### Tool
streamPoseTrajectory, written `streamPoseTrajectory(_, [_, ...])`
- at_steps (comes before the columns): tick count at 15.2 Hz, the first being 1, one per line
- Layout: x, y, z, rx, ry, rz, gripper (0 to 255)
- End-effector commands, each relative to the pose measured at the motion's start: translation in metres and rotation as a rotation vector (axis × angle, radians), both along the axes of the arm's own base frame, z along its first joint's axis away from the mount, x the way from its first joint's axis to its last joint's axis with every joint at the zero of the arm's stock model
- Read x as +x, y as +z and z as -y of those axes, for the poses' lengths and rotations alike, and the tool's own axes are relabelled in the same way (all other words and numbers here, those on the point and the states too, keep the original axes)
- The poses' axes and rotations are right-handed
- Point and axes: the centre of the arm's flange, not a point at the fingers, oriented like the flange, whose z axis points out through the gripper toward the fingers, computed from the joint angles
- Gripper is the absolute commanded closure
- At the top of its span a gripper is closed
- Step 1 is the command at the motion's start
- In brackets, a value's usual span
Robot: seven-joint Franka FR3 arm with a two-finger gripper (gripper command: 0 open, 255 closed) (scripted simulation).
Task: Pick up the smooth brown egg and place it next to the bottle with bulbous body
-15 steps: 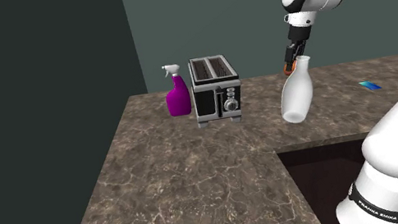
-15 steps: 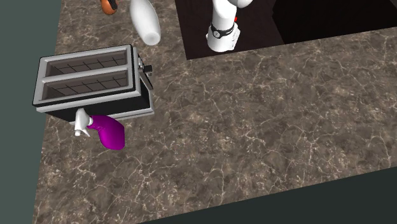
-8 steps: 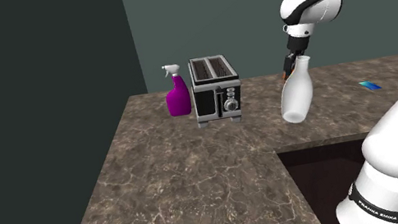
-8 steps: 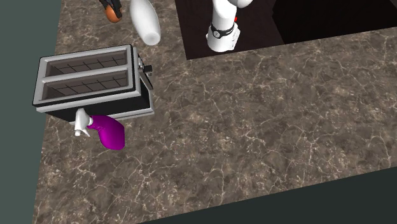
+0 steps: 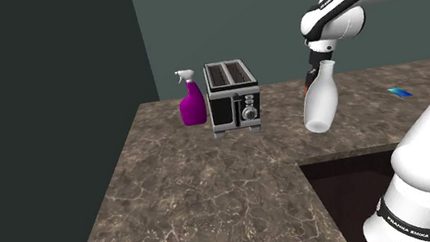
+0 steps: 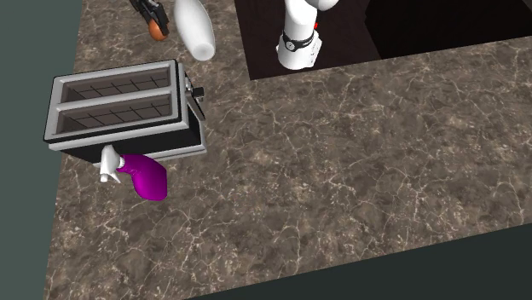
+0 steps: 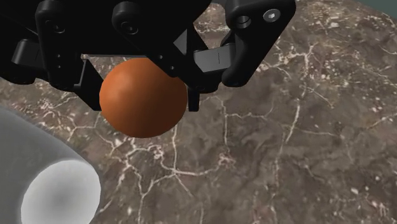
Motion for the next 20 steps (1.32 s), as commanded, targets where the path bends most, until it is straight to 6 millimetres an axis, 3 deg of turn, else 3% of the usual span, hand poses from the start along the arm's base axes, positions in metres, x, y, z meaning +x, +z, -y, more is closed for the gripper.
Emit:
streamPoseTrajectory(1, [0.001,-0.011,-0.001,-0.001,0.000,0.001,255])
streamPoseTrajectory(9, [0.001,-0.055,-0.001,-0.001,0.000,0.001,255])
streamPoseTrajectory(17, [0.001,-0.055,-0.001,-0.001,0.000,0.001,255])
streamPoseTrajectory(18, [0.001,-0.055,-0.001,-0.001,0.000,0.001,0])
streamPoseTrajectory(20, [0.001,-0.055,-0.001,-0.001,0.000,0.001,0])
